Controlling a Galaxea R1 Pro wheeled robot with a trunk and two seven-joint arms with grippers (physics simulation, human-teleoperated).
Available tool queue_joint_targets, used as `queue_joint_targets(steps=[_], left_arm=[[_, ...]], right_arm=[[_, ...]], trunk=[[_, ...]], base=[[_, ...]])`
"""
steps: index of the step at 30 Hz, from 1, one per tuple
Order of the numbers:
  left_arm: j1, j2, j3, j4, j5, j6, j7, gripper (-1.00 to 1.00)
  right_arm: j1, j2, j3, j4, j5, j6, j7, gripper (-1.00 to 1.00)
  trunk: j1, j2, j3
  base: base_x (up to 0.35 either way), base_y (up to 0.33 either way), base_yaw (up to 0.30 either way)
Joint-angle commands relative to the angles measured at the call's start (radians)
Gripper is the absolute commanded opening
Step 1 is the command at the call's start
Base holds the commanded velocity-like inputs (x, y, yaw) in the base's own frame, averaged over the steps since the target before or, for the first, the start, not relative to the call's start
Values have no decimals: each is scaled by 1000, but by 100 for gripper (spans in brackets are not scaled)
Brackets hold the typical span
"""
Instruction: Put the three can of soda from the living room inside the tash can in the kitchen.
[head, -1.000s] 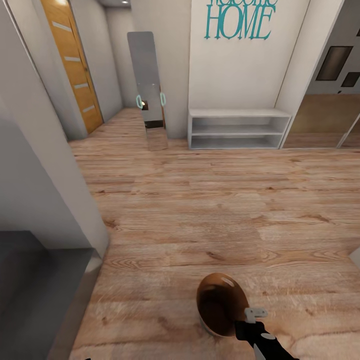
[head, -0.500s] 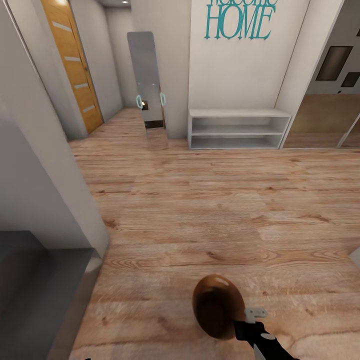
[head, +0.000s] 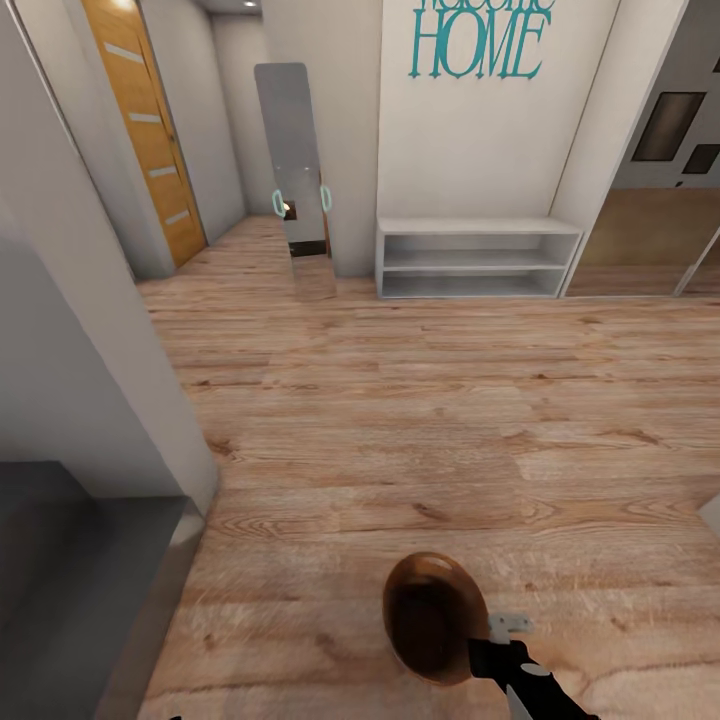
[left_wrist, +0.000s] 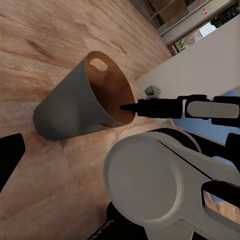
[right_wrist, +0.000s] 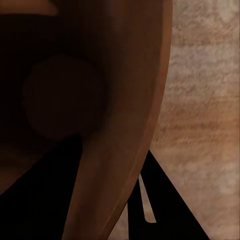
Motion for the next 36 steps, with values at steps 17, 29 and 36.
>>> queue_joint_targets(steps=[17,29,36], left_arm=[[0,0,0,-1,0,0,0,100],[0,0,0,-1,0,0,0,100],[0,0,0,-1,0,0,0,100]], right_arm=[[130,1,-6,-874,-2,798,2,-100],[151,2,-8,-1001,-3,947,1,-100],[152,2,-8,-1007,-3,954,1,-100]], trunk=[[0,0,0],[0,0,0],[0,0,0]], base=[[0,0,0],[0,0,0],[0,0,0]])
